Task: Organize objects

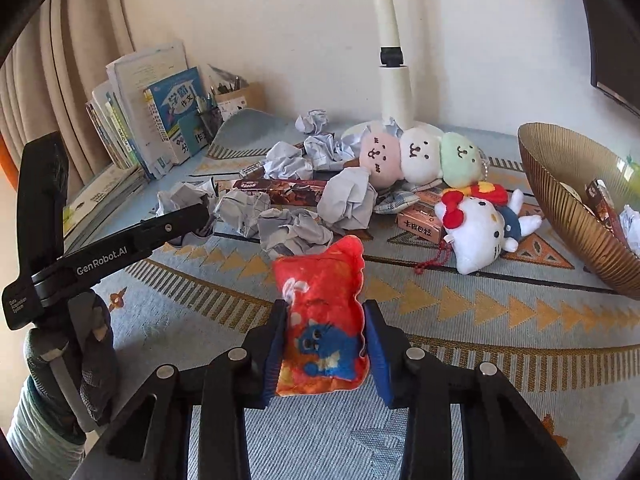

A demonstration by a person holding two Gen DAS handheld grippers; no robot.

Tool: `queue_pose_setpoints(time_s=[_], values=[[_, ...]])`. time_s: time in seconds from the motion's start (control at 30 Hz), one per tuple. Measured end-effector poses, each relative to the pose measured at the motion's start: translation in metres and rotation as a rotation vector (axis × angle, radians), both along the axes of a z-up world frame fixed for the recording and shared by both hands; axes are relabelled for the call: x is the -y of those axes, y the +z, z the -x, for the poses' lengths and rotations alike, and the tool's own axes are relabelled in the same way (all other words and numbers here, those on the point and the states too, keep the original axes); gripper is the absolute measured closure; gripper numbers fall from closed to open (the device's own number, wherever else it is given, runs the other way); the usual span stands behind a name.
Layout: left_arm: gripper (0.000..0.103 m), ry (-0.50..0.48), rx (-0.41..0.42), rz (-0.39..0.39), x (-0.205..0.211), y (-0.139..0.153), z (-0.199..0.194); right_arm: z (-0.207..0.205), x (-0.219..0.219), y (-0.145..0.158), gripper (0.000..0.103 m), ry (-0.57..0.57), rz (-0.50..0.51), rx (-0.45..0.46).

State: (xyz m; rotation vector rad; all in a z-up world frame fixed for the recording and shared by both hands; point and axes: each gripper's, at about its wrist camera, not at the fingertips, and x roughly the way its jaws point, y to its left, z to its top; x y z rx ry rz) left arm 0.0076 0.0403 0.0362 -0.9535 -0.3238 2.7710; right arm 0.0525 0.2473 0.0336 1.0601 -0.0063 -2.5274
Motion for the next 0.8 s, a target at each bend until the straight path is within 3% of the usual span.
queue_pose_setpoints(time_s=[0.2,0.27,0.33,0.43,0.53,0.67,0.8], values=[[0.058,0.009,0.060,0.031,-0.004,-0.003,0.010,0.000,-0.021,0.007,0.067,-0.020,0.117,0.016],[0.058,-0.014,0.061,0.036,-0.013,0.007,0.006,-0.003,-0.047,0.013,0.067,-0.043,0.183,0.040],[0.058,-0.060,0.009,0.019,-0.031,0.031,-0.003,-0.012,-0.084,0.030,0.067,-0.094,0.246,0.006],[0.058,-0.146,-0.056,0.011,-0.077,0.069,0.000,-0.021,-0.145,0.066,0.067,-0.236,0.265,-0.077],[0.058,-0.254,-0.069,-0.037,-0.136,0.092,0.022,-0.024,-0.199,0.095,0.067,-0.388,0.237,-0.157],[0.058,-0.349,-0.057,-0.054,-0.215,0.101,0.057,-0.014,-0.249,0.113,0.067,-0.512,0.233,-0.186],[0.058,-0.403,-0.024,-0.076,-0.268,0.093,0.082,0.011,-0.262,0.117,0.067,-0.558,0.173,-0.197]])
